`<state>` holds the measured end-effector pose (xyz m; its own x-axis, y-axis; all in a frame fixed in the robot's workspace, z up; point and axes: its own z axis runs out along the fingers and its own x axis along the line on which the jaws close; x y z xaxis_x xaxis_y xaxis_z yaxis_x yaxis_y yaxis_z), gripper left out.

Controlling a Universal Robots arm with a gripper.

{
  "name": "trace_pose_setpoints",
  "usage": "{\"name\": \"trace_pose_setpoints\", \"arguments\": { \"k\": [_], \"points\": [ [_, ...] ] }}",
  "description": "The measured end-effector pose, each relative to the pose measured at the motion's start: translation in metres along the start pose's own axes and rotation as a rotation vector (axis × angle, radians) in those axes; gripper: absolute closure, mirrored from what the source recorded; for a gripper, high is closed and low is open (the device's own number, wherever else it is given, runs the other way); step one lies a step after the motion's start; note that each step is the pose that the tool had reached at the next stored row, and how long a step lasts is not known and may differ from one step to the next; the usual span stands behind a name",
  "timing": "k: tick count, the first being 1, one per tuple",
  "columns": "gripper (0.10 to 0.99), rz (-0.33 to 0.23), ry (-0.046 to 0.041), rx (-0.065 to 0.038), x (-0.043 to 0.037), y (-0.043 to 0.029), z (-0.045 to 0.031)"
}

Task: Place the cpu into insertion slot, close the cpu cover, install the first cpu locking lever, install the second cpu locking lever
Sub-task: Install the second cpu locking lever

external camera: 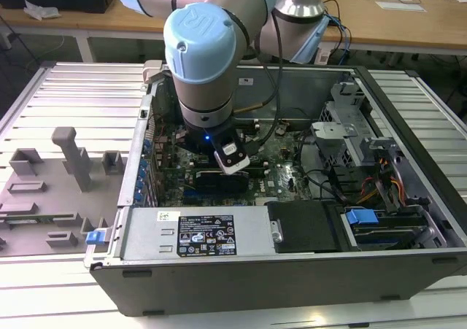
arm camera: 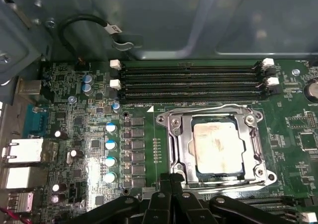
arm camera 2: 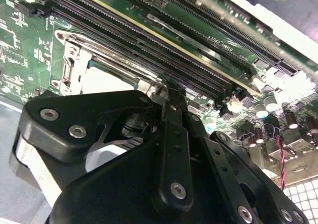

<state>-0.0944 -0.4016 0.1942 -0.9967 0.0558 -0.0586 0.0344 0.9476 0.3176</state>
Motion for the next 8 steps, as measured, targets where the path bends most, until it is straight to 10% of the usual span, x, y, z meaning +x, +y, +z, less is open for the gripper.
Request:
{"name": "trace_pose_setpoints", "arguments": {
  "k": [8],
  "points": [
    [0.98,-0.001,-0.0003,0.011,0.0001,0.0012,-0.0009]
  ]
}}
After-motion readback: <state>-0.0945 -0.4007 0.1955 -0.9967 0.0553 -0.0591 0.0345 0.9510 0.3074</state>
